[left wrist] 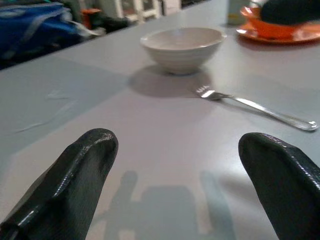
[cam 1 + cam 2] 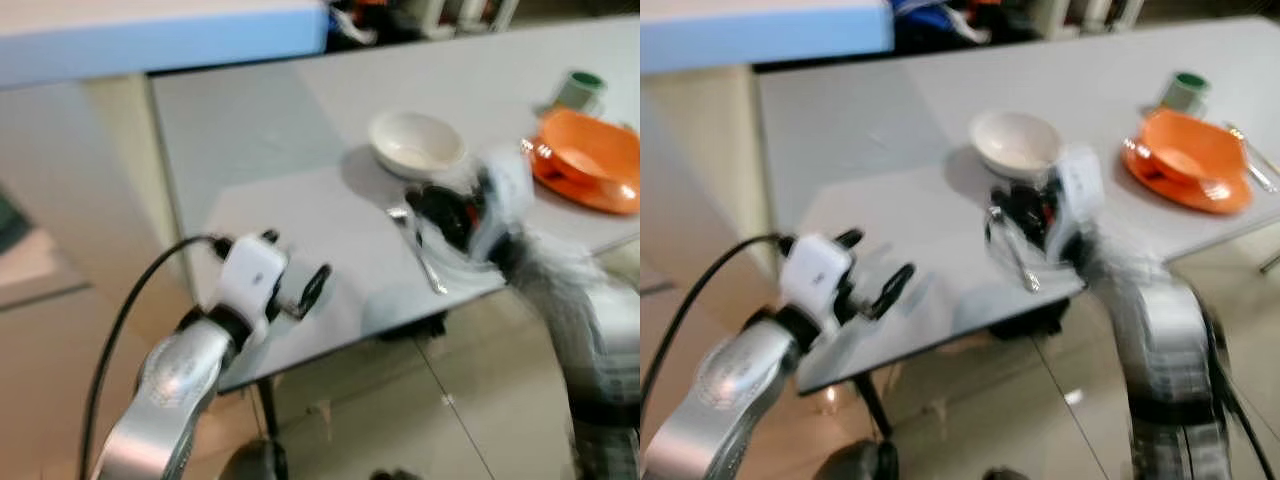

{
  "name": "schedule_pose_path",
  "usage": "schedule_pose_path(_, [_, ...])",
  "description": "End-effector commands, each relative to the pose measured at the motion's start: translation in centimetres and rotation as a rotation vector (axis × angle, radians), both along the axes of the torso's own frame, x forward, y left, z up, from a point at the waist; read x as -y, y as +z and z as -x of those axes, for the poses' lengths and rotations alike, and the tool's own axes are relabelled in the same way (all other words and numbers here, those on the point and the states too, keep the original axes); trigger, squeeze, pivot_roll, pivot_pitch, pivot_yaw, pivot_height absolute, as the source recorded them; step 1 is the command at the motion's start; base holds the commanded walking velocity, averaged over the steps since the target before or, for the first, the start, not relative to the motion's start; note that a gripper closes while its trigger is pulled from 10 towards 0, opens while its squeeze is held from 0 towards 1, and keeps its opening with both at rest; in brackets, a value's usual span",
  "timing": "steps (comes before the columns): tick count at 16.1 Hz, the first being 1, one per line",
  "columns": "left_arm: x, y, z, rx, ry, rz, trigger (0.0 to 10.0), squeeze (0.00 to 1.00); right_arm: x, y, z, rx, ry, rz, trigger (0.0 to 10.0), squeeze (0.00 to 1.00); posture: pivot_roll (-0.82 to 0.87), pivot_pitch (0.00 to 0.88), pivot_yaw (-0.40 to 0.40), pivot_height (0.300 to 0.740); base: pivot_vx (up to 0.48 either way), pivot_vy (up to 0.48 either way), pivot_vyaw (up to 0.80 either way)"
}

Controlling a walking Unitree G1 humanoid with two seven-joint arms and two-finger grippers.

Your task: Setting the table

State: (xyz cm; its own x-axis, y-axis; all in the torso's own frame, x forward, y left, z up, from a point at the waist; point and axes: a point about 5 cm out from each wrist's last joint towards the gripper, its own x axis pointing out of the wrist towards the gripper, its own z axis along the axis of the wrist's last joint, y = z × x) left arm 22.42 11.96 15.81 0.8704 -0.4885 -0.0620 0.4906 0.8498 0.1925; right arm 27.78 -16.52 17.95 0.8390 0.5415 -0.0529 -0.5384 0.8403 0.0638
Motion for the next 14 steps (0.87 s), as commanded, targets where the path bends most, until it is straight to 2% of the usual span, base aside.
schedule_pose_path(1, [-1.1, 0.7, 0.6, 0.037, 0.020, 0.005, 10.0, 0.00, -0.5, -0.4, 1.7, 0.055, -0.004, 0.016, 10.0, 0.00, 0.06, 0.033, -0.020, 0.740, 0.000, 0.480, 0.00])
schedule_pose_path(3, [-1.5, 0.7, 1.2, 0.040, 0.009, 0.013, 10.0, 0.00, 0.1, -2.1, 3.2, 0.044, -0.068, 0.032, 10.0, 0.00, 0.06, 0.033, -0.021, 0.740, 0.000, 0.480, 0.00])
schedule_pose_path(5, [-1.5, 0.4, 1.8, 0.040, 0.013, 0.038, 10.0, 0.00, 0.5, -3.4, 4.3, 0.026, -0.216, -0.061, 10.0, 0.00, 0.06, 0.032, -0.029, 0.740, 0.000, 0.480, 0.00])
schedule_pose_path(10, [-1.0, 0.3, 3.3, 0.039, -0.022, 0.061, 10.0, 0.00, -0.8, -4.2, 5.7, 0.044, -0.138, -0.057, 10.0, 0.00, 0.07, 0.044, -0.061, 0.740, 0.000, 0.480, 0.00])
schedule_pose_path(14, [-1.3, 0.5, 3.5, 0.054, -0.002, 0.066, 10.0, 0.00, -1.3, -3.6, 5.3, 0.072, -0.056, -0.055, 10.0, 0.00, 0.09, 0.046, -0.091, 0.740, 0.000, 0.480, 0.00])
